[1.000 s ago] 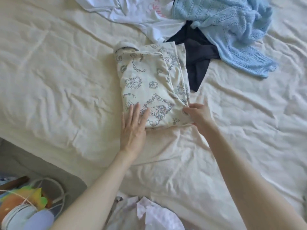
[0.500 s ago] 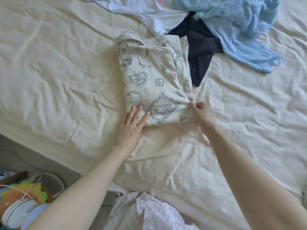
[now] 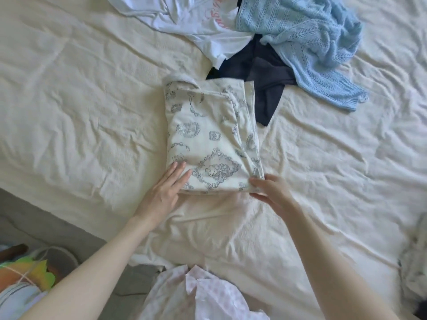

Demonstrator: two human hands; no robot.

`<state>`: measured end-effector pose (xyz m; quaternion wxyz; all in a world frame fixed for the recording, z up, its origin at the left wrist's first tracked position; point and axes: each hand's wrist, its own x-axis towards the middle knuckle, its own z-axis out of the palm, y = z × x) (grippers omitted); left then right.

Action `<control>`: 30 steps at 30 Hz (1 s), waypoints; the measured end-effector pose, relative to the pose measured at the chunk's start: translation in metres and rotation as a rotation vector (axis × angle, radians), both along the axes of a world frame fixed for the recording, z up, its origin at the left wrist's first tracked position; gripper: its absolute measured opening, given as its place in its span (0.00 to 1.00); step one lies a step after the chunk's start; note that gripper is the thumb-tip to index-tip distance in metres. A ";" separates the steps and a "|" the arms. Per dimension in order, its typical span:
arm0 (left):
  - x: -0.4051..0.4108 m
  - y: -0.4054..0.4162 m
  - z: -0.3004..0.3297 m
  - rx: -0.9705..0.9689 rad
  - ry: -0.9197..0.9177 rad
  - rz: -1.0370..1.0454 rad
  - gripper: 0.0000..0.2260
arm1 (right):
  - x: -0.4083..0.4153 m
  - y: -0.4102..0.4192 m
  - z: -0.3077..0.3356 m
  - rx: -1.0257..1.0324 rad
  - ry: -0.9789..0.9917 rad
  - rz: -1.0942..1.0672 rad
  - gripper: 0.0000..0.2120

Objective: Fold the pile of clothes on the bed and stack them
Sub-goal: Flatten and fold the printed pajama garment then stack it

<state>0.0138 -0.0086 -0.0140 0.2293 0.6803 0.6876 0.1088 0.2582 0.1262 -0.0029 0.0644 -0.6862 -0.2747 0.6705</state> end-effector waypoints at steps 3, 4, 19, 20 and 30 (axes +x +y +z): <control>0.011 -0.030 0.011 -0.032 -0.033 -0.036 0.32 | 0.016 -0.032 0.010 -0.043 -0.049 -0.002 0.03; 0.014 -0.040 0.016 -0.059 -0.075 -0.026 0.31 | 0.022 -0.042 0.013 -0.054 -0.062 -0.006 0.02; -0.024 -0.004 0.069 -0.326 -0.744 0.488 0.17 | 0.022 -0.040 0.077 0.122 -0.107 -0.180 0.08; -0.027 0.009 0.066 -0.287 -0.766 0.543 0.15 | 0.013 -0.027 0.076 0.135 -0.103 -0.178 0.06; -0.017 0.067 -0.001 -0.303 -0.912 0.880 0.13 | -0.061 0.055 0.016 0.335 -0.295 0.178 0.20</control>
